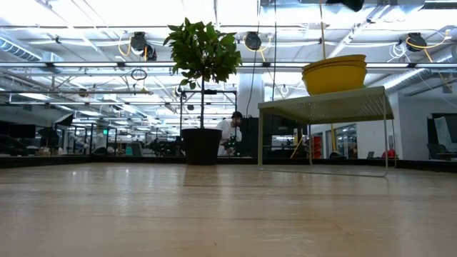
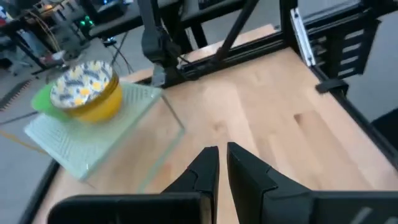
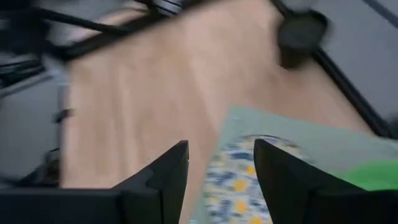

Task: Pick & Place Mini bowls
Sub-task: Return to Home Position

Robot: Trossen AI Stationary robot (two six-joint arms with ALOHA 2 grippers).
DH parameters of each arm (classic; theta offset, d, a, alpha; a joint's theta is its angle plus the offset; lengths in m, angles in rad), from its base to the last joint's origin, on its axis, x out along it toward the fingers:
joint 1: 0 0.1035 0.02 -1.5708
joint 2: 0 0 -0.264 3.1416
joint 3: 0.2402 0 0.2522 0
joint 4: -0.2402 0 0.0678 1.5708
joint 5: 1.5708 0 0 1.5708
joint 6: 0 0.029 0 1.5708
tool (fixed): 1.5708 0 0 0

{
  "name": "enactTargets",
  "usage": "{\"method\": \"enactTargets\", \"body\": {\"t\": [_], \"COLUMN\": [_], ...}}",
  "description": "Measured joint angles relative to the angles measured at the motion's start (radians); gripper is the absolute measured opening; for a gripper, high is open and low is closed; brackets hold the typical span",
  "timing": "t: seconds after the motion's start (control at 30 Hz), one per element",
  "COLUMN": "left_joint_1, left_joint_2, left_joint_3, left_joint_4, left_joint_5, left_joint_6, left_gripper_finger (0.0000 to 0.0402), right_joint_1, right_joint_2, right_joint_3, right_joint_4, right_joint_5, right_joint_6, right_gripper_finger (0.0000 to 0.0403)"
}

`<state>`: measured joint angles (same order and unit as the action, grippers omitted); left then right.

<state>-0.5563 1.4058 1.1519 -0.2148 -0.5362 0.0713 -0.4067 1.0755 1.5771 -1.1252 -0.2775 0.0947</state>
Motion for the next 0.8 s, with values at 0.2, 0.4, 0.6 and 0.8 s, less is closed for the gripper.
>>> {"method": "enactTargets", "body": {"t": [0.2, 0.4, 0.6, 0.8], "left_joint_1": [-0.009, -0.010, -0.009, -0.038], "left_joint_2": [-0.356, -0.692, -0.892, -0.958], "left_joint_3": [-0.432, -0.820, -1.002, -1.082], "left_joint_4": [0.276, 0.606, 0.659, 0.670], "left_joint_5": [-0.037, 0.174, 0.196, 0.225], "left_joint_6": [-0.047, -0.040, -0.108, -0.112], "left_gripper_finger": [0.0037, 0.0037, 0.0037, 0.0037], "right_joint_1": [0.222, 0.315, 0.319, 0.320], "right_joint_2": [-0.350, -0.715, -0.916, -1.041], "right_joint_3": [-0.352, -0.706, -0.911, -1.131], "right_joint_4": [0.286, 0.561, 0.708, 0.811], "right_joint_5": [0.023, 0.123, 0.129, 0.173], "right_joint_6": [0.022, 0.067, 0.029, -0.018], "right_gripper_finger": [0.0154, 0.0132, 0.0109, 0.0073]}}
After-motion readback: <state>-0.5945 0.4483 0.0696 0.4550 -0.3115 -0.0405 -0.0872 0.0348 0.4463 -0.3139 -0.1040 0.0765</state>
